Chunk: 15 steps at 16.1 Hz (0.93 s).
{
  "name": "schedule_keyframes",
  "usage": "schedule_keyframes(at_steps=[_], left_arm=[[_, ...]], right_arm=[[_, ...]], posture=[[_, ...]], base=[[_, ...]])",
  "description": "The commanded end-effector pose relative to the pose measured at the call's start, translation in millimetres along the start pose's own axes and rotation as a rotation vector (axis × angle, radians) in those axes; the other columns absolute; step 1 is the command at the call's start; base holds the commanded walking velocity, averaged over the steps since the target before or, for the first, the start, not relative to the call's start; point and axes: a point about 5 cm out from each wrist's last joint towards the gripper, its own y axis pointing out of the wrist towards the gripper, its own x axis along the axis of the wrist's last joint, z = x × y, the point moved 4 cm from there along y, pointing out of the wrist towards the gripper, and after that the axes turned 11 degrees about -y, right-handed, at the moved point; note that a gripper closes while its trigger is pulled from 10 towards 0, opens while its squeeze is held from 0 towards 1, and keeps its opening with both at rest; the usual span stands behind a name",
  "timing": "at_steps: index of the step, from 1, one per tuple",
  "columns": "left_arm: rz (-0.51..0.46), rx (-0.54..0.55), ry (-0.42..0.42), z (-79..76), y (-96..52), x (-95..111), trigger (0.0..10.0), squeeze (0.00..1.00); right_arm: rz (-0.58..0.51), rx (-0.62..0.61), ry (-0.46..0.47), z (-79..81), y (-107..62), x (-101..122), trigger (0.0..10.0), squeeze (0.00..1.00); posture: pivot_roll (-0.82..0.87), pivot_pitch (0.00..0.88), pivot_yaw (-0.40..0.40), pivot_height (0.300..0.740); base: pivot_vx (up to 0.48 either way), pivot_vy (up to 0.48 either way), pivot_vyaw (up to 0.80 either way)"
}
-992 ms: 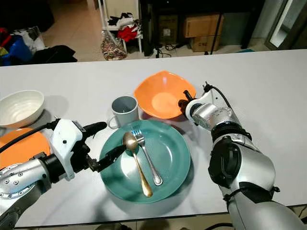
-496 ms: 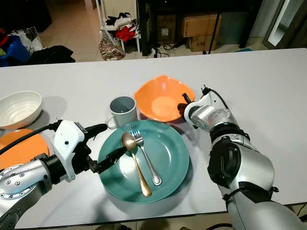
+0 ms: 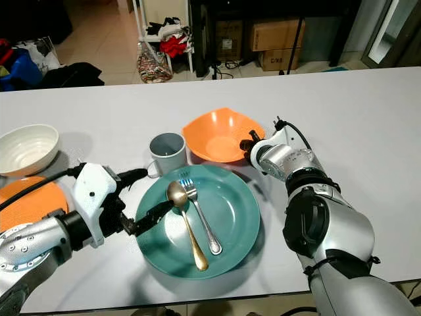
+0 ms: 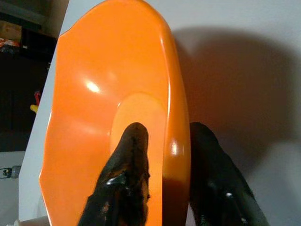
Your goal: Setting the table
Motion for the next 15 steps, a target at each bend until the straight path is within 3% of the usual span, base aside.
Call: schedule_keyframes(at_steps=[1,9,13,14,15], left_arm=[[0.001,0.000,0.004,-0.9,0.2,0.7,10.0,0.00],[-0.036,-0.001,-0.017,-0.8,5.5,1.3,10.0,0.00],[-0.053,-0.012,-0.021,-0.8,11.1,2.5,10.0,0.00],[-0.061,-0.003,-0.028,-0.1,10.5,2.4,10.0,0.00],[-0.073,0.015,-0.039,1.0,9.3,2.3,10.0,0.00]], right_arm=[[-0.012,0.029,0.008,13.4,-1.5,7.2,10.0,1.00],[0.018,0.176,0.098,14.2,-22.2,32.6,10.0,1.00],[0.028,0.259,0.086,20.5,-38.9,48.6,10.0,1.00],[0.031,0.275,0.049,20.0,-46.3,51.7,10.0,0.02],[0.031,0.284,0.023,18.1,-52.7,52.6,10.0,0.00]], posture=[[0.05,0.000,0.079,0.740],[0.00,0.000,0.086,0.740],[-0.03,0.000,0.089,0.740],[-0.03,0.000,0.085,0.740],[-0.03,0.000,0.082,0.740]], base=[[0.000,0.000,0.00],[0.000,0.000,0.00],[0.000,0.000,0.00],[0.000,0.000,0.00],[0.000,0.000,0.00]])
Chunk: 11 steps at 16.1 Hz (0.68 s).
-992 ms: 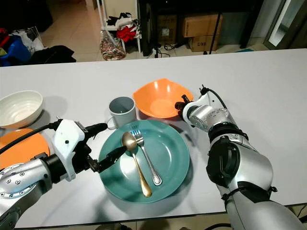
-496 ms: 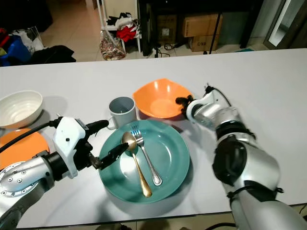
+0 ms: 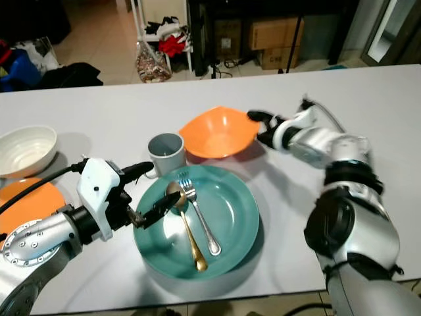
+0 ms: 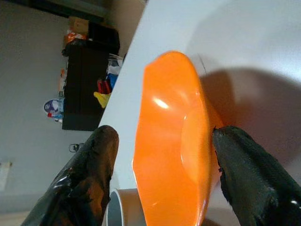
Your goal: Setting the table
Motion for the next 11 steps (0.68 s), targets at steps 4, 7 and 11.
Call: schedule_keyframes(at_steps=[4,7,11], left_arm=[[-0.076,0.190,-0.064,12.2,-9.1,-4.0,10.0,0.00],[-0.110,0.296,-0.091,15.6,-13.6,-7.2,10.0,0.00],[-0.198,0.507,-0.071,28.2,-16.2,0.9,10.0,0.00]], right_arm=[[-0.003,0.036,-0.266,8.8,-44.6,-17.7,10.0,0.00],[0.004,0.006,-0.462,11.4,-61.4,-39.5,10.0,0.00],[-0.383,-0.250,-1.020,24.3,-81.4,-30.5,10.0,0.00]], posture=[[-0.04,0.000,0.070,0.740],[-0.05,0.000,0.068,0.740],[-0.05,0.000,0.076,0.740]], base=[[0.000,0.000,0.00],[0.000,0.000,0.00],[0.000,0.000,0.00]])
